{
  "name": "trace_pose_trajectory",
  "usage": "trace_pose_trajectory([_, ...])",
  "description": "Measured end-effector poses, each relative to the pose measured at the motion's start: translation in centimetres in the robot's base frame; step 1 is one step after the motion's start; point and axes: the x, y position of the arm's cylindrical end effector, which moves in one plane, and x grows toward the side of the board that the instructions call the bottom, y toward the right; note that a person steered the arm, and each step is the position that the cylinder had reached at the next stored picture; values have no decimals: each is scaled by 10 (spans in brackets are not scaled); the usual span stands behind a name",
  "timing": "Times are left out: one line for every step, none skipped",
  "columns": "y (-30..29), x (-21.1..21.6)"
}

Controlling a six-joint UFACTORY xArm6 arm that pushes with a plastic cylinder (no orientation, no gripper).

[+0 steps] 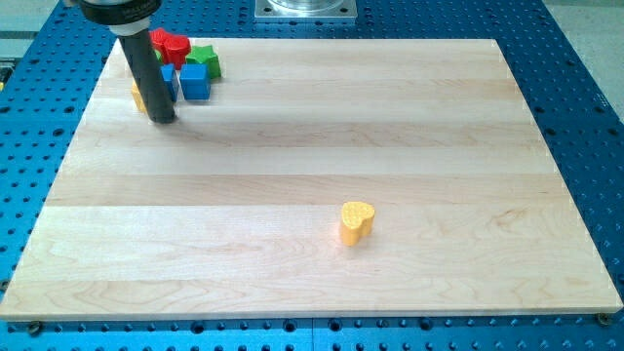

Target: Move the heart below the blue cube

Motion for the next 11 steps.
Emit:
trace_pose_trajectory([77, 33])
trace_pose_trajectory([219, 53])
trace_pose_trajectory([276, 115])
trace_pose_trajectory([276, 171])
trace_pose_trajectory([247, 188])
trace_pose_trajectory([214, 181])
trace_pose_trajectory([171, 174])
trace_pose_trajectory([213, 193])
trace_pose_trajectory([161, 194])
trace_pose_trajectory([114, 158])
trace_pose_trajectory([104, 132])
